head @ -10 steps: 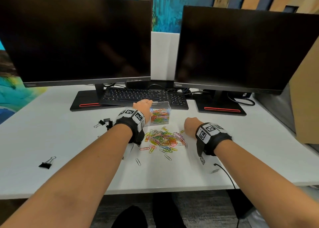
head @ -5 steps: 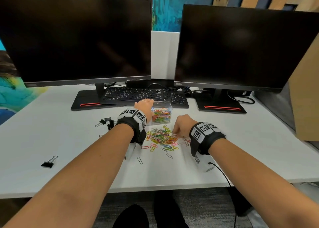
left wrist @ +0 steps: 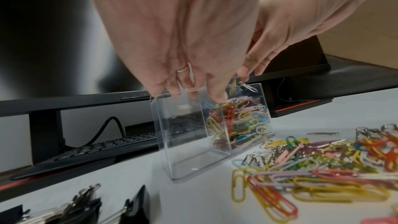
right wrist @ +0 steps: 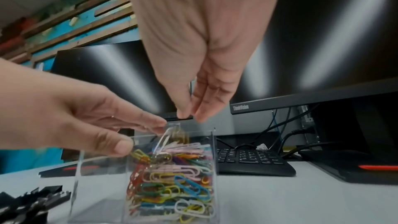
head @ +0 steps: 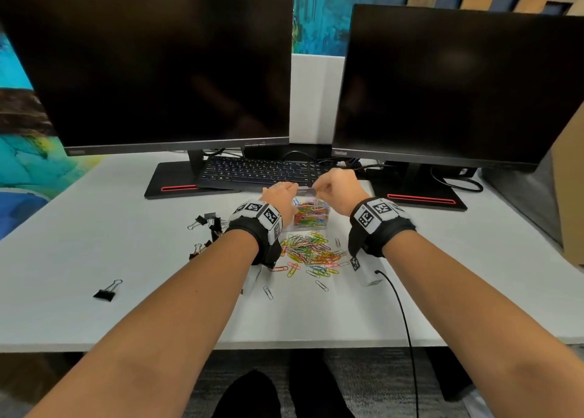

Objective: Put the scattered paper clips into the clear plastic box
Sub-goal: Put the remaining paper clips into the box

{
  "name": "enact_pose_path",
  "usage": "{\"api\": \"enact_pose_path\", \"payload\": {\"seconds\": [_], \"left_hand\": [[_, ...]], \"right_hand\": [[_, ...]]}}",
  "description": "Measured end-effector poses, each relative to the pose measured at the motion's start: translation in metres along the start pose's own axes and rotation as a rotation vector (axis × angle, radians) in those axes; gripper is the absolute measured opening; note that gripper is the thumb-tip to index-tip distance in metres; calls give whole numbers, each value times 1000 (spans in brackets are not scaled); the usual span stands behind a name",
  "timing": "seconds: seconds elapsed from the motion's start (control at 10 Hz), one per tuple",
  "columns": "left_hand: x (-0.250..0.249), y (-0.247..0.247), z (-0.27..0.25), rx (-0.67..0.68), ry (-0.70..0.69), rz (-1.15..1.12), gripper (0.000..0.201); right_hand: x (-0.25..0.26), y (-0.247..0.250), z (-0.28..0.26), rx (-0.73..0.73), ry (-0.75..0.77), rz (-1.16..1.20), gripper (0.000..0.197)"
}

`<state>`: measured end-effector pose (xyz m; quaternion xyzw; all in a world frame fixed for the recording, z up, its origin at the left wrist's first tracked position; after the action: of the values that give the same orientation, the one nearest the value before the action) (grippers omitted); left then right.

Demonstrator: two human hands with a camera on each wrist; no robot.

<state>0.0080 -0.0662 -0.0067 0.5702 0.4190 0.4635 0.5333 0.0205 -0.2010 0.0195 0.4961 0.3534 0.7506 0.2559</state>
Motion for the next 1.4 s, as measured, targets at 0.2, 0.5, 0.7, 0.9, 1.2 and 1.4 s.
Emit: {"api": "enact_pose_path", "payload": {"seconds": [0.2, 0.5, 0.7, 0.9, 1.2, 1.4], "left_hand": [[3, -3, 0, 3, -15, -29, 61], [3, -3, 0, 9, -4, -40, 61], [3, -4, 1, -9, -7, -41, 61], [5, -6, 1, -21, -11, -48, 61], [4, -7, 2, -16, -10, -57, 62], [4, -7, 2, -14, -10, -44, 61]], "right_hand": [[-4, 16, -8, -57, -6, 24, 20], [-12, -24, -40, 487, -105, -125, 46], [2, -49, -38, 563, -38, -202, 51], [4, -52, -33, 479, -2, -146, 24], [7, -37, -30, 406, 30, -132, 21], [0, -23, -26, 325, -10, -78, 13]]}}
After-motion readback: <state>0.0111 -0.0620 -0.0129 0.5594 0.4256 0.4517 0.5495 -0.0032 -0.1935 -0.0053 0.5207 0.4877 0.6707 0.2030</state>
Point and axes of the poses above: each hand's wrist, its own z-axis towards the middle knuckle, its own y-axis out of the back of the hand, x = y × z, the point moved 3 cm from there along z, towards the middle knuckle, and after that the axes turned 13 degrees about z, right-handed, at the moved point
